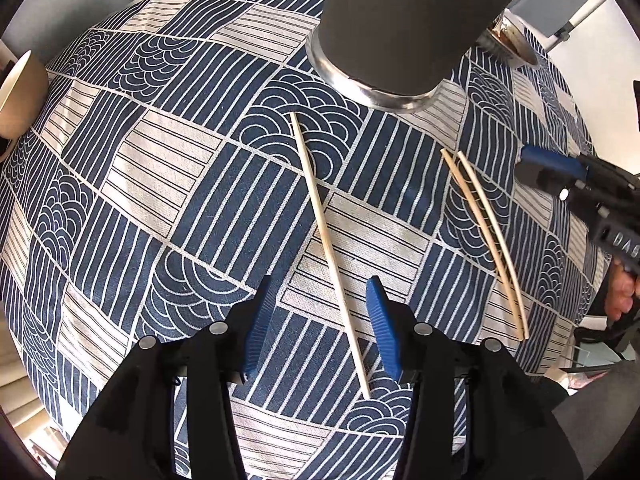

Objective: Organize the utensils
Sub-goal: 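Move both open tools down to the chopsticks lying on the cloth, then grasp a chopstick with the left tool while the right tool grasps another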

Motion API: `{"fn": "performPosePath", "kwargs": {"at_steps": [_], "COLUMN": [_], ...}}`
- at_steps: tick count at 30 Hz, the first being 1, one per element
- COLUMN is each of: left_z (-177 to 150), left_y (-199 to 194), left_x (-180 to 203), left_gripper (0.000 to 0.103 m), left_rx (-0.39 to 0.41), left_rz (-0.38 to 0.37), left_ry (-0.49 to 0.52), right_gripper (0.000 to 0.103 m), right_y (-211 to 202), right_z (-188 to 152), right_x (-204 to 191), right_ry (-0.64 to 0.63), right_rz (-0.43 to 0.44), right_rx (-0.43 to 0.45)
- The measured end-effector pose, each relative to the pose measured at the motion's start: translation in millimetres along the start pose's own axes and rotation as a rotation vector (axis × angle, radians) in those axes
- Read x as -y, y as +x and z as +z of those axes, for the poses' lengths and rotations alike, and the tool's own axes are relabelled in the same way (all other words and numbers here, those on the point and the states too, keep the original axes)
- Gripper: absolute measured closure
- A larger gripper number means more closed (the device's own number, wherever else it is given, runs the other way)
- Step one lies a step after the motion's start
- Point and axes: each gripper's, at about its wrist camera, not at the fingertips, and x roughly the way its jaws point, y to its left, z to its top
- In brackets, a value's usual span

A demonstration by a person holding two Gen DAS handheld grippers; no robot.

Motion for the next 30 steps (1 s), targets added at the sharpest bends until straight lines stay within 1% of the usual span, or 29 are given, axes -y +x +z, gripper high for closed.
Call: {"fn": "performPosePath", "kwargs": {"at_steps": [2, 4, 5, 6, 9, 10, 13, 14, 16, 17, 18, 21, 23, 24, 25, 26, 27, 29, 30], "left_z": [2.2, 3.1, 2.1, 2.0, 4.1, 5.4, 7.5, 6.3, 6.2, 6.4, 6.7, 6.2, 5.1, 4.9, 5.6, 0.0, 0.3, 1.1, 1.1], "left_y": [3.6, 8.3, 9.0, 9.1, 11.6, 12.7, 16.5, 18.4, 20.4, 21.2, 21.5, 22.5, 22.1, 22.2, 22.2, 17.5, 17.0, 16.4, 15.7], "left_x": [2.0, 6.3, 9.3, 11.0, 16.6, 18.6, 29.3, 35.8, 45.1, 45.3, 46.1, 50.7, 50.5, 51.1, 50.8, 39.3, 38.0, 34.6, 32.6], "left_gripper": [0.052, 0.052, 0.051, 0.05, 0.048, 0.047, 0.047, 0.047, 0.045, 0.046, 0.046, 0.047, 0.049, 0.05, 0.053, 0.057, 0.058, 0.067, 0.069], "left_rx": [-0.003, -0.01, -0.012, -0.004, -0.009, -0.013, -0.021, -0.021, -0.014, -0.015, -0.015, -0.007, -0.003, -0.005, -0.01, -0.012, -0.016, -0.025, -0.029], "left_rz": [0.011, 0.017, 0.021, 0.024, 0.039, 0.045, 0.086, 0.116, 0.143, 0.137, 0.13, 0.131, 0.123, 0.122, 0.122, 0.121, 0.122, 0.123, 0.123], "left_ry": [0.0, 0.006, 0.01, 0.018, 0.032, 0.034, 0.056, 0.085, 0.103, 0.084, 0.074, 0.09, 0.09, 0.087, 0.081, 0.077, 0.071, 0.059, 0.055], "right_gripper": [0.072, 0.073, 0.074, 0.074, 0.078, 0.08, 0.081, 0.082, 0.081, 0.082, 0.083, 0.085, 0.088, 0.089, 0.091, 0.094, 0.095, 0.097, 0.097], "right_y": [9.8, 16.7, 21.5, 24.2, 31.3, 32.1, 35.6, 36.4, 40.3, 42.2, 43.3, 47.0, 47.5, 47.5, 47.5, 47.6, 46.5, 46.6, 46.7], "right_z": [-1.7, -1.5, -1.6, -1.7, -2.7, -3.0, -3.3, -2.3, -1.7, -1.0, 0.2, 4.1, 3.8, 4.5, 5.3, 6.5, 6.8, 9.0, 9.5], "right_x": [-4.4, -9.2, -12.0, -13.8, -15.6, -17.3, -24.2, -27.7, -38.5, -43.3, -44.6, -49.0, -50.5, -49.2, -47.3, -44.9, -41.1, -37.3, -36.1], "right_ry": [-0.016, -0.029, -0.037, -0.04, -0.021, -0.023, -0.056, -0.069, -0.132, -0.161, -0.164, -0.17, -0.183, -0.17, -0.158, -0.149, -0.143, -0.136, -0.134], "right_rz": [-0.024, -0.035, -0.061, -0.076, -0.085, -0.1, -0.138, -0.154, -0.199, -0.21, -0.209, -0.202, -0.19, -0.181, -0.173, -0.161, -0.148, -0.134, -0.129], "right_rx": [-0.049, -0.077, -0.096, -0.103, -0.138, -0.142, -0.159, -0.168, -0.19, -0.204, -0.214, -0.237, -0.234, -0.238, -0.243, -0.249, -0.255, -0.263, -0.266]}}
